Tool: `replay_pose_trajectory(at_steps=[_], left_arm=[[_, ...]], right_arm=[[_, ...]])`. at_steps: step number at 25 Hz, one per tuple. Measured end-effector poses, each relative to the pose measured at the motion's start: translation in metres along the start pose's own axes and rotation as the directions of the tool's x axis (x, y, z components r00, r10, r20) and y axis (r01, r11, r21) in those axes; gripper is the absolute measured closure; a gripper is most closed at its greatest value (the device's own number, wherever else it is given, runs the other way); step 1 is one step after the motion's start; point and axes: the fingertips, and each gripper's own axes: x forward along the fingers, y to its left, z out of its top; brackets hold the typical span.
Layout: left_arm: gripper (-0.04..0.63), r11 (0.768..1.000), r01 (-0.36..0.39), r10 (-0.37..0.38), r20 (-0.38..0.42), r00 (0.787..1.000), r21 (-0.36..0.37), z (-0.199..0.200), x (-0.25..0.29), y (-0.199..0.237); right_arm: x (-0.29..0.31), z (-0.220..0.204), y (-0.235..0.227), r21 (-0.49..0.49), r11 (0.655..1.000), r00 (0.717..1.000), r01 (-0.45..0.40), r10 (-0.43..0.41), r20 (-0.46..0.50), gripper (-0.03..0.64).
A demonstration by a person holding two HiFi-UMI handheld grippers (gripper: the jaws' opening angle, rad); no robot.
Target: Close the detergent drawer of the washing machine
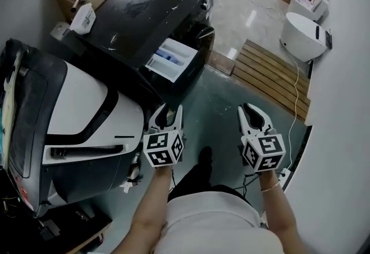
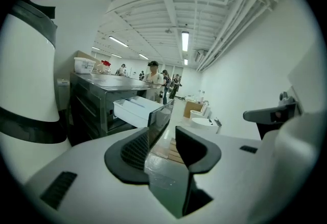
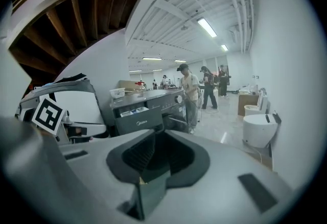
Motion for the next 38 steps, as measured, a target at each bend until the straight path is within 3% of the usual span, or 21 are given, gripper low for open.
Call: replay_pose_trajectory(at_steps=[15, 24, 29, 38], left_arm=[[0.433, 0.999, -0.034, 0.034, -0.009, 0.999, -0.032, 0.013, 0.041, 0.030], [0.436, 0.990, -0.135, 0.136, -0.002, 0.991, -0.043, 0.014, 0.046, 0.034], [0.433, 0.967, -0.239, 0.240, -0.002, 0.971, -0.092, 0.009, 0.043, 0.033], [0.422, 0.902, -0.400, 0.403, -0.015, 0.915, -0.162, -0.002, 0.039, 0.015]], right_arm=[[0.091, 0.027, 0.011, -0.066, 0.993, 0.994, -0.098, 0.094, -0.062, 0.572], [0.132, 0.031, 0.007, -0.070, 0.971, 0.969, -0.229, 0.221, -0.108, 0.572], [0.158, 0.039, 0.002, -0.102, 0.936, 0.936, -0.338, 0.323, -0.139, 0.572], [0.185, 0.047, -0.010, -0.147, 0.851, 0.858, -0.503, 0.473, -0.198, 0.572]])
